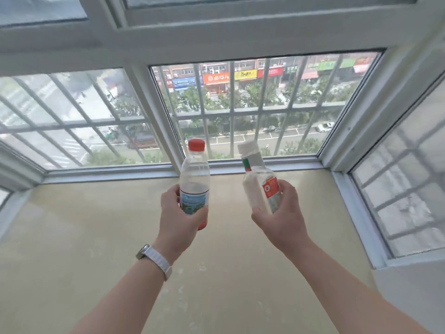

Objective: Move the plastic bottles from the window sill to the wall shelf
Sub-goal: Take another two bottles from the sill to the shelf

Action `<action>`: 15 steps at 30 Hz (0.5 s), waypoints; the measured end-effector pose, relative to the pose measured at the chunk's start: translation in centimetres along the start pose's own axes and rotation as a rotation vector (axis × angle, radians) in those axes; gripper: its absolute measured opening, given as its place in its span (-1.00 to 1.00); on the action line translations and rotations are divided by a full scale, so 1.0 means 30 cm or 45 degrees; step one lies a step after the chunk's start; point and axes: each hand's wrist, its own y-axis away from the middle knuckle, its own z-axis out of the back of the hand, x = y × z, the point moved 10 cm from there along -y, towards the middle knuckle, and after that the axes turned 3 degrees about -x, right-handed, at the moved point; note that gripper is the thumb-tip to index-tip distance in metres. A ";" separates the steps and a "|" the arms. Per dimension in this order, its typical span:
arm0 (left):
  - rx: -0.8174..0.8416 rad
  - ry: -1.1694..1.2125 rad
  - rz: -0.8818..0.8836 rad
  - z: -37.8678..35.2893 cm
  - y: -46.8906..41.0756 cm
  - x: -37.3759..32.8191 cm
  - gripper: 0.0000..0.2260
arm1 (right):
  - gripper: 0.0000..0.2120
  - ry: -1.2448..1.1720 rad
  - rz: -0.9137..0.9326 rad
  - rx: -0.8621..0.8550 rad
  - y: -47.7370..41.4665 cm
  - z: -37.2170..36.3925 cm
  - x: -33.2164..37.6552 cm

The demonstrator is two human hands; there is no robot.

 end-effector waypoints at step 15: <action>0.085 0.246 -0.195 0.218 0.338 -0.302 -0.44 | -0.49 -0.280 0.177 -0.160 0.348 0.303 0.312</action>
